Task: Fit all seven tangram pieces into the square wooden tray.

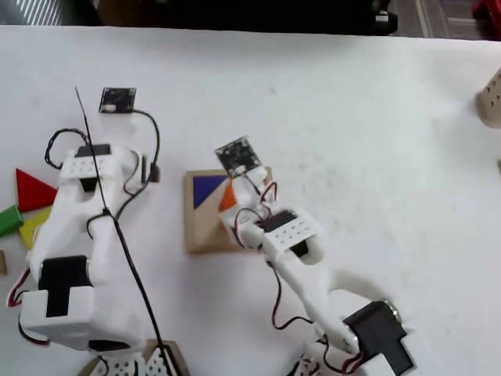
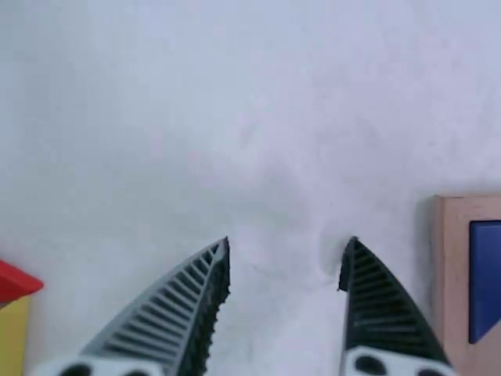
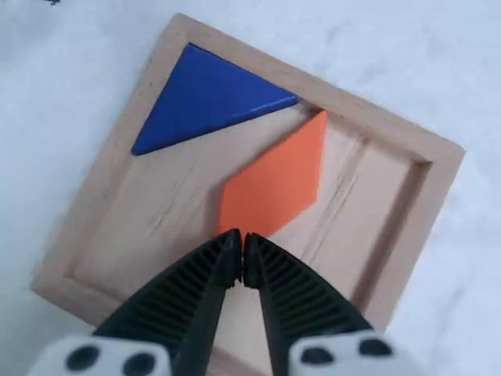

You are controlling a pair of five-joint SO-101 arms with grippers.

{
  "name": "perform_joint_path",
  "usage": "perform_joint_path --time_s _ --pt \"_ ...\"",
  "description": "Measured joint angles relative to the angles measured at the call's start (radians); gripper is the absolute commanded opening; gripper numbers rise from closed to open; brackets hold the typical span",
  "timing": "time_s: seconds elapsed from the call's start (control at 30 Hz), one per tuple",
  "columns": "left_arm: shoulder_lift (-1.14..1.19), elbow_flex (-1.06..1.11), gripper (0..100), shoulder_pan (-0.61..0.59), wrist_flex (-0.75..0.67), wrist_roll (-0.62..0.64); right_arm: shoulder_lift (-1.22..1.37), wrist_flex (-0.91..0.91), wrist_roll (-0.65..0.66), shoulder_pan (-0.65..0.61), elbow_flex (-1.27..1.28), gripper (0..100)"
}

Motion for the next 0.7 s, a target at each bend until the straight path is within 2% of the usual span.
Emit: perform_joint_path --time_s 0.33,0.7 --pt "0.000 0.000 23 0.000 0.000 0.000 0.063 -0.118 0.000 0.000 -0.003 1.8" --pt "0.000 0.000 23 0.000 0.000 0.000 -0.117 0.215 0.000 0.074 -0.018 1.8"
